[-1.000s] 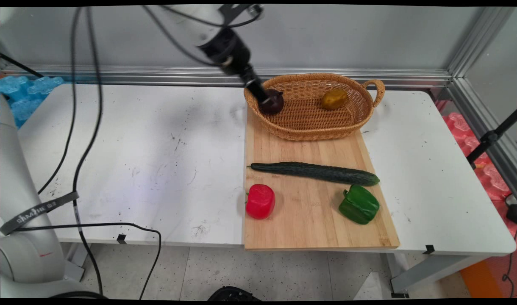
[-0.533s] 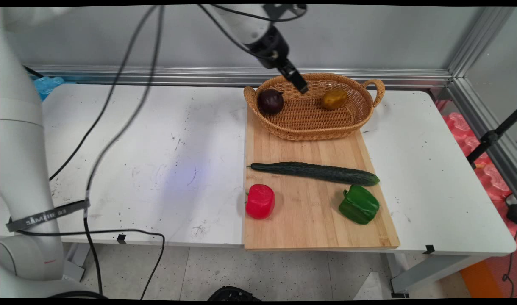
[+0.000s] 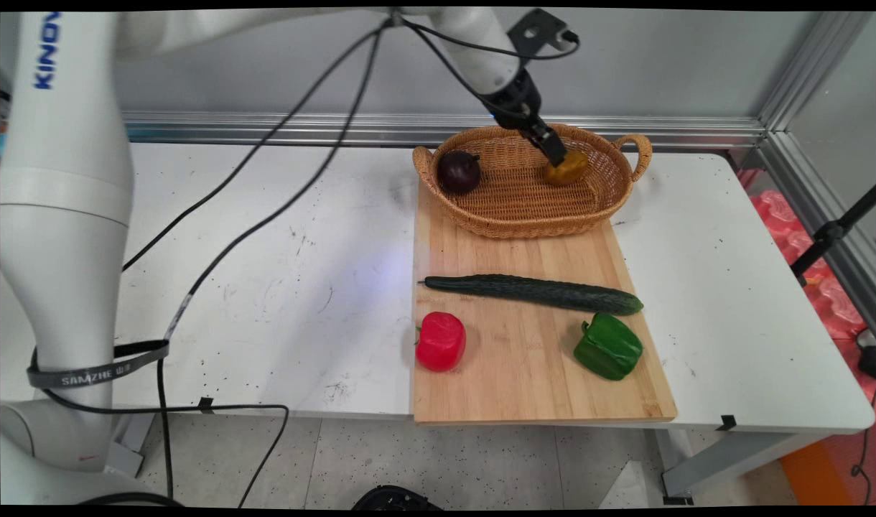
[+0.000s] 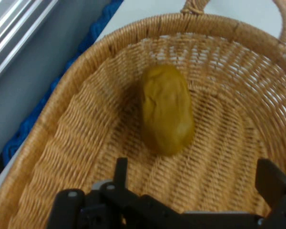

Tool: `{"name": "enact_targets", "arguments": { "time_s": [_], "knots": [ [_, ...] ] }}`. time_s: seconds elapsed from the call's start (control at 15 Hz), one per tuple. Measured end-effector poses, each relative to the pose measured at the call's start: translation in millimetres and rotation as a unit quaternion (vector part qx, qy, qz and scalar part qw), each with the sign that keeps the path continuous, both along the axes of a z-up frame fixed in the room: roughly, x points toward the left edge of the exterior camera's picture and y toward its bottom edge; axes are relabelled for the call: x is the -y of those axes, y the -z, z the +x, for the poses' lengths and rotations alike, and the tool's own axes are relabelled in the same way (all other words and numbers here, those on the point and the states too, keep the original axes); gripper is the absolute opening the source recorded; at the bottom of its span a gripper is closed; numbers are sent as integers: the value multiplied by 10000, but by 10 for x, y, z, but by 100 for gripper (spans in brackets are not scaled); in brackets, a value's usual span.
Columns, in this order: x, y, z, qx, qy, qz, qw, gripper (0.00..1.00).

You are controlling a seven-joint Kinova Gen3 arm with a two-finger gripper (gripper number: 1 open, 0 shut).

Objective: Pick up the potato from the vegetable basket

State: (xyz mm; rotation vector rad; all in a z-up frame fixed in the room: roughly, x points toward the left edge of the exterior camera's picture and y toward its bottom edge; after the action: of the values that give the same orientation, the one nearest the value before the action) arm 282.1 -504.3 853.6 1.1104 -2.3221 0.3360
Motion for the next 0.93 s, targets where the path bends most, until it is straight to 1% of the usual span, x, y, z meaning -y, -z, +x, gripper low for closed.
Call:
{"name": "enact_targets", "arguments": {
  "time_s": [0.13,0.47,0.73,0.87,0.93],
  "knots": [
    [149,127,-134,68,8,8,10000,100],
    [423,393,-382,268,84,39,9996,100],
    [588,567,-534,382,83,62,9992,100],
    [634,607,-574,412,83,58,9991,100],
    [649,620,-584,424,81,54,9991,0]
  ]
}}
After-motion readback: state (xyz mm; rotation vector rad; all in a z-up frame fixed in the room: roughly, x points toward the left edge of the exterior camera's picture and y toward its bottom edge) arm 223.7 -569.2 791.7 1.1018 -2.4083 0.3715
